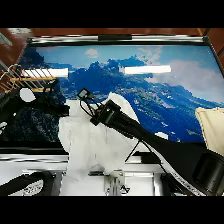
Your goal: Fold the shirts.
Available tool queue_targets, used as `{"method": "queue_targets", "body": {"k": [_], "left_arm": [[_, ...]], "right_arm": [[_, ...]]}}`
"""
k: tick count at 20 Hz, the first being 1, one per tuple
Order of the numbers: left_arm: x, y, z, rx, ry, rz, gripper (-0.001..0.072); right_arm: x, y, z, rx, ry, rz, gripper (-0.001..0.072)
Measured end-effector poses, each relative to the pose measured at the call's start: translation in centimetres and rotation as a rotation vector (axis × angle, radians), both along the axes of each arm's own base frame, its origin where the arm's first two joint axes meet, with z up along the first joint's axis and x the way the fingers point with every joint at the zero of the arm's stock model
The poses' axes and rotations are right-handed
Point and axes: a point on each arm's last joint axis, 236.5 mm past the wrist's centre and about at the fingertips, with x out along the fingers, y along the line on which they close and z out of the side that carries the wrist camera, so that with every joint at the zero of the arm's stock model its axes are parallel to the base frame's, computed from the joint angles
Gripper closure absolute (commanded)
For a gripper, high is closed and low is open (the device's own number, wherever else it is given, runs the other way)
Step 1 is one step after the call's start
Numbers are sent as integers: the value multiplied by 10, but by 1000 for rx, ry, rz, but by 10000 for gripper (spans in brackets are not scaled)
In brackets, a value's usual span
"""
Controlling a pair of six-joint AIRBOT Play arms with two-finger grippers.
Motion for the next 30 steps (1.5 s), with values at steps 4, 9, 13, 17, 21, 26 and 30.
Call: {"method": "queue_targets", "body": {"k": [4, 9, 13, 17, 21, 26, 30], "left_arm": [[3, 0, 1, -2, -15, 2, 659], [5, 0, 1, 0, -22, 0, 659], [8, -5, 6, -23, -31, 7, 659], [23, -11, 28, -55, -85, 11, 659], [42, -15, 60, -73, -167, 11, 659], [52, -17, 79, -78, -219, -3, 659], [53, -17, 83, -74, -233, -17, 659]], "right_arm": [[35, -4, 41, 54, -75, -22, 647], [56, -32, 43, 163, 57, -149, 169], [47, -52, 35, 190, 203, -210, 163], [34, -101, 26, 166, 387, -341, 163], [5, -134, 2, 263, 693, -508, 163], [-54, -112, -49, 518, 1080, -663, 36], [-51, -109, -69, 643, 1116, -781, 67]]}}
